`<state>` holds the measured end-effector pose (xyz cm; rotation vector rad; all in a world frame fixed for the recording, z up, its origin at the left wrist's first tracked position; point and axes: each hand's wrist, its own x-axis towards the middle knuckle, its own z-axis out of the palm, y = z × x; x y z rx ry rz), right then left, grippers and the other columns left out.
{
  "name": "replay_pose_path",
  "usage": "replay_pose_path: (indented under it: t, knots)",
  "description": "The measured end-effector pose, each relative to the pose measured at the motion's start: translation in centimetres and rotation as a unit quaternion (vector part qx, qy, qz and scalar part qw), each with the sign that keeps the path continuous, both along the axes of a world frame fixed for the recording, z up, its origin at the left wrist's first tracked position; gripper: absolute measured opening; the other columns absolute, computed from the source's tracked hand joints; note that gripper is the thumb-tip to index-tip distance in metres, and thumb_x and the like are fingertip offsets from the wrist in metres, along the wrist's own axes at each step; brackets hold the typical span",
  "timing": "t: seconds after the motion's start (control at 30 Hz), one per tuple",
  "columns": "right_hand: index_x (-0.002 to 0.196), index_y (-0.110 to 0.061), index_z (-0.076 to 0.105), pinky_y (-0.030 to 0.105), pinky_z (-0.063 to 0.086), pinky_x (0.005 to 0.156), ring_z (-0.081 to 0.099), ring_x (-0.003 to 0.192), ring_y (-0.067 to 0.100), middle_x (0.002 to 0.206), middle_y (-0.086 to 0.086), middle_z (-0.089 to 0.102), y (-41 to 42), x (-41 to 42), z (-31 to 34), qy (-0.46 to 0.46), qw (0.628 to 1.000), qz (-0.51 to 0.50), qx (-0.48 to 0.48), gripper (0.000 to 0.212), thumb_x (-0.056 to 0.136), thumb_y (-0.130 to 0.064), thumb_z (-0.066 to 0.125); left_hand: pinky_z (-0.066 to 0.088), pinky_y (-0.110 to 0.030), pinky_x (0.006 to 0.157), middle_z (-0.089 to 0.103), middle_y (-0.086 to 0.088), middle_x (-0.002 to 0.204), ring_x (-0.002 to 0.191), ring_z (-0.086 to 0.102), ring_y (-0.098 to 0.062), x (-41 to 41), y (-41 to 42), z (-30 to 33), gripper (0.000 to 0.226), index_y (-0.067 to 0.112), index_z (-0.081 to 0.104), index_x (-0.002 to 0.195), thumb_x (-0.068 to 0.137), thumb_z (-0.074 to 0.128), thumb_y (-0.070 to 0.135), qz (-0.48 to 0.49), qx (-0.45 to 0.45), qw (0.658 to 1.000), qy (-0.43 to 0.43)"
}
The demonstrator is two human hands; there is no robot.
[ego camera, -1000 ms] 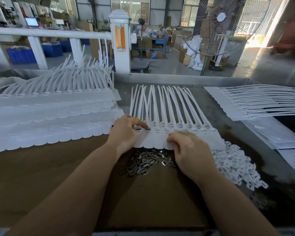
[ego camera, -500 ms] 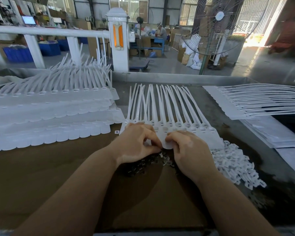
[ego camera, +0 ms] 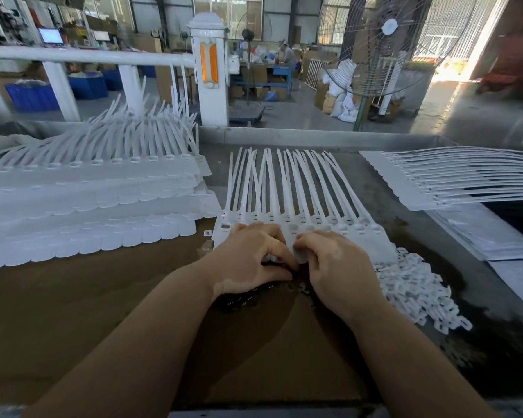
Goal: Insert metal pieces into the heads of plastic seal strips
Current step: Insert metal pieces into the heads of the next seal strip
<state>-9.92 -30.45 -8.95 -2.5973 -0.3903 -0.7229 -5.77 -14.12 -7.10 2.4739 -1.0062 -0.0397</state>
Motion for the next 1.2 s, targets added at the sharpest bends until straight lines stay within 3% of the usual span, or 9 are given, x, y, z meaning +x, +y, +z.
replay_pose_path:
  t: [0.13, 0.3, 0.53, 0.87, 1.03, 1.2]
  knots:
    - [0.079, -0.008, 0.068, 0.042, 0.052, 0.067, 0.062, 0.077, 0.027, 0.079, 0.007, 0.068, 0.07, -0.03, -0.02, -0.015, 1.0, 0.0, 0.003, 0.013, 0.077, 0.002, 0.059, 0.034, -0.031, 0.092, 0.052, 0.017, 0.092, 0.092, 0.044, 0.0, 0.11, 0.11, -0.21, 0.009, 0.033, 0.072, 0.09, 0.081, 0.07, 0.034, -0.002, -0.033, 0.999, 0.018]
    - [0.08, -0.007, 0.069, 0.039, 0.053, 0.065, 0.063, 0.075, 0.026, 0.078, 0.006, 0.069, 0.06, -0.08, -0.07, -0.028, 1.0, -0.002, 0.003, 0.016, 0.075, 0.006, 0.062, 0.036, -0.006, 0.074, 0.057, 0.014, 0.086, 0.079, 0.051, 0.006, 0.1, 0.08, -0.11, 0.012, 0.035, 0.065, 0.079, 0.085, 0.066, 0.024, 0.031, -0.132, 0.989, 0.066]
    - [0.084, -0.007, 0.07, 0.04, 0.053, 0.071, 0.064, 0.083, 0.027, 0.086, 0.007, 0.071, 0.08, 0.03, -0.12, -0.017, 1.0, -0.009, 0.0, 0.018, 0.076, 0.007, 0.061, 0.049, -0.012, 0.069, 0.071, 0.004, 0.077, 0.07, 0.063, -0.004, 0.37, 0.58, -0.02, 0.011, 0.015, 0.065, 0.087, 0.093, 0.055, 0.013, 0.12, -0.345, 0.919, 0.151]
    - [0.084, -0.007, 0.07, 0.038, 0.052, 0.071, 0.064, 0.083, 0.027, 0.086, 0.008, 0.071, 0.04, 0.03, -0.17, -0.02, 1.0, -0.008, 0.001, 0.02, 0.075, 0.008, 0.061, 0.049, -0.011, 0.068, 0.07, 0.009, 0.077, 0.068, 0.061, 0.0, 0.36, 0.58, -0.18, 0.017, 0.021, 0.067, 0.094, 0.092, 0.057, 0.008, 0.138, -0.346, 0.917, 0.145]
    - [0.082, -0.007, 0.07, 0.038, 0.053, 0.068, 0.065, 0.08, 0.027, 0.084, 0.008, 0.071, -0.01, 0.09, -0.18, -0.029, 1.0, -0.007, -0.003, 0.019, 0.074, 0.008, 0.063, 0.046, -0.013, 0.065, 0.067, 0.002, 0.077, 0.063, 0.058, -0.002, 0.35, 0.54, -0.03, 0.015, 0.018, 0.06, 0.091, 0.093, 0.053, 0.005, 0.146, -0.36, 0.91, 0.146]
    - [0.082, -0.007, 0.07, 0.037, 0.053, 0.068, 0.065, 0.08, 0.026, 0.084, 0.007, 0.071, 0.0, 0.11, -0.23, -0.032, 0.999, -0.004, 0.0, 0.018, 0.075, 0.007, 0.062, 0.05, -0.012, 0.071, 0.071, 0.002, 0.083, 0.071, 0.063, -0.003, 0.34, 0.52, -0.08, 0.012, 0.015, 0.068, 0.09, 0.086, 0.063, 0.004, 0.153, -0.356, 0.91, 0.149]
